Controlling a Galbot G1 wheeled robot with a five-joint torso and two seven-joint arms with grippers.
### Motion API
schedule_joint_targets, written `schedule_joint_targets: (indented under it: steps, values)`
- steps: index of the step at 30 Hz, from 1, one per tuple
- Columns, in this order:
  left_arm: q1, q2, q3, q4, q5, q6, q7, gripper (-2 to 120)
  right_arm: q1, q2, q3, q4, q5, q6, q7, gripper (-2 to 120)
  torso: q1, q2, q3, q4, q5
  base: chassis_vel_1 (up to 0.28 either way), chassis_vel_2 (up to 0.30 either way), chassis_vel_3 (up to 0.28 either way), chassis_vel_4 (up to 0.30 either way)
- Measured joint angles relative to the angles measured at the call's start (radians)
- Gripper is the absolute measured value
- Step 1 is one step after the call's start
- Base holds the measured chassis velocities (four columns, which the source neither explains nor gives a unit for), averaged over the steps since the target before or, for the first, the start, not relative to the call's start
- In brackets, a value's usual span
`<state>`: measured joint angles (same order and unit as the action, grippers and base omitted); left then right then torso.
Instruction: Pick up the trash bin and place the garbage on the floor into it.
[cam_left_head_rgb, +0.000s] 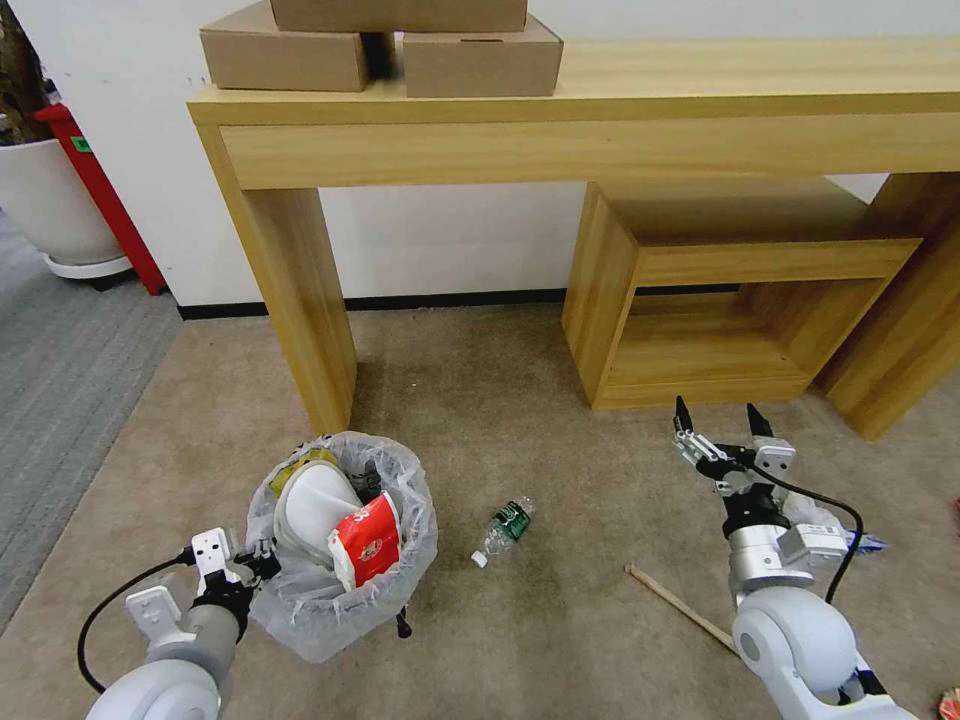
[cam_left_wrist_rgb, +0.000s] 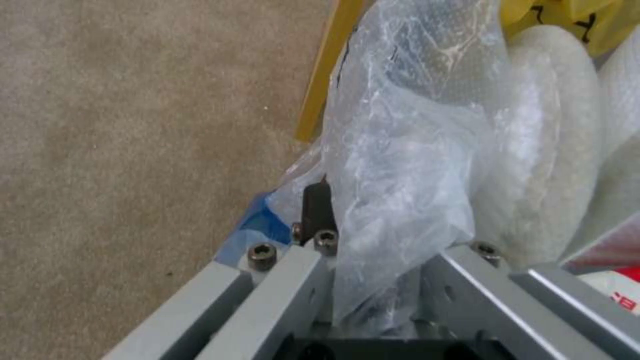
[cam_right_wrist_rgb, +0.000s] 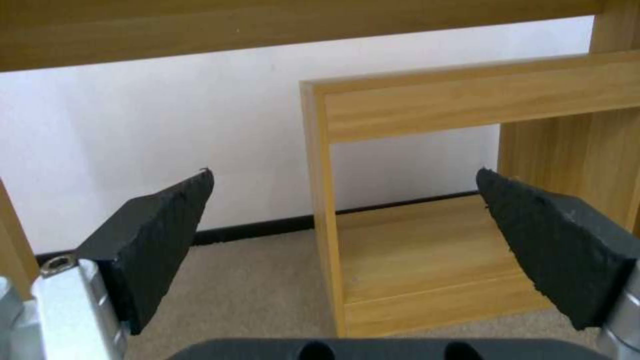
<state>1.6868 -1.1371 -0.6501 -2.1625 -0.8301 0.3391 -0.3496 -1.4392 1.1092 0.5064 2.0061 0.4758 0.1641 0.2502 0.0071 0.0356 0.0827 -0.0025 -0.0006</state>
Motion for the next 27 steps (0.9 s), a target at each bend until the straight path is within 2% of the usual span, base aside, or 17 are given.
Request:
schedule_joint_targets:
  steps: [7, 19, 22, 23, 27]
  values:
    - [0.003, 0.001, 0.002, -0.004, -0.001, 0.002, 0.0, 1, 0.009, -0.024, -0.009, 0.008, 0.024, -0.028, 0.03, 100, 0.0, 0.0, 0.0, 0.0, 0.0, 0.0, 0.0, 0.0, 0.0]
    - [0.007, -0.011, 0.009, -0.002, 0.013, 0.005, -0.001, 1, 0.051, -0.062, -0.069, 0.027, 0.151, -0.173, 0.119, 100, 0.0, 0.0, 0.0, -0.0001, 0.0001, 0.0, 0.0, 0.0, 0.0]
    - [0.012, -0.012, 0.007, -0.002, 0.017, 0.006, -0.001, 1, 0.093, -0.085, -0.117, 0.034, 0.279, -0.247, 0.19, 100, 0.0, 0.0, 0.0, 0.0, 0.0, 0.0, 0.0, 0.0, 0.0]
    - [0.012, -0.012, 0.007, -0.002, 0.017, 0.006, -0.001, 1, 0.093, -0.085, -0.117, 0.034, 0.279, -0.247, 0.19, 100, 0.0, 0.0, 0.0, 0.0, 0.0, 0.0, 0.0, 0.0, 0.0]
    - [0.02, -0.025, 0.007, -0.005, 0.026, 0.006, -0.002, 1, 0.191, -0.086, -0.216, 0.012, 0.491, -0.336, 0.321, 100, 0.0, 0.0, 0.0, 0.0001, 0.0, 0.0, 0.0, 0.0, 0.0]
